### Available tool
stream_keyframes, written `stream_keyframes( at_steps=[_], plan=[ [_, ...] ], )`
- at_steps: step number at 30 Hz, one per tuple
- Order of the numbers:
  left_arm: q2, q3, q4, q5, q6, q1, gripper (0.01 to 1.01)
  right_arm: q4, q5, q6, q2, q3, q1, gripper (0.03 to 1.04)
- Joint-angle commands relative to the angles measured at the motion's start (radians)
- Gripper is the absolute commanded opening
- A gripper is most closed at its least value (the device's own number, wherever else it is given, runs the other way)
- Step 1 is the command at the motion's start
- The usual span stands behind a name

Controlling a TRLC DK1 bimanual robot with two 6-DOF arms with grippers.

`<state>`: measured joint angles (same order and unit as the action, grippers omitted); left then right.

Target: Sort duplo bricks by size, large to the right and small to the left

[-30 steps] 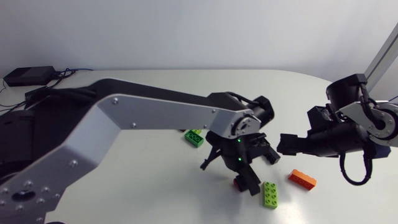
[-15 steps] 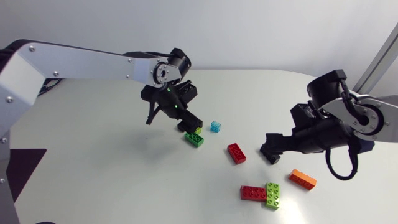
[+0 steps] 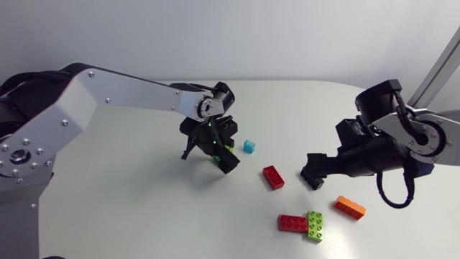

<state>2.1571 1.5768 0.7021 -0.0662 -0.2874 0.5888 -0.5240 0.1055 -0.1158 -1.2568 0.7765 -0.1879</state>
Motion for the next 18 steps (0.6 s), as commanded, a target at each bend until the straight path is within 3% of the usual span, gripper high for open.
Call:
stream_keyframes(
  at_steps=[1, 6, 18],
  plan=[
    [0.029, 0.038, 0.008, 0.008, 0.004, -0.003, 0.989, -0.002, 0.005, -0.012, 0.014, -0.014, 0.008, 1.00],
    [0.066, 0.097, 0.030, 0.008, -0.001, -0.004, 0.989, -0.005, 0.005, -0.013, 0.020, -0.008, 0.008, 1.00],
    [0.196, 0.321, 0.290, 0.002, -0.029, -0.007, 0.910, -0.036, 0.005, -0.018, 0.063, 0.006, 0.007, 1.00]
  ],
)
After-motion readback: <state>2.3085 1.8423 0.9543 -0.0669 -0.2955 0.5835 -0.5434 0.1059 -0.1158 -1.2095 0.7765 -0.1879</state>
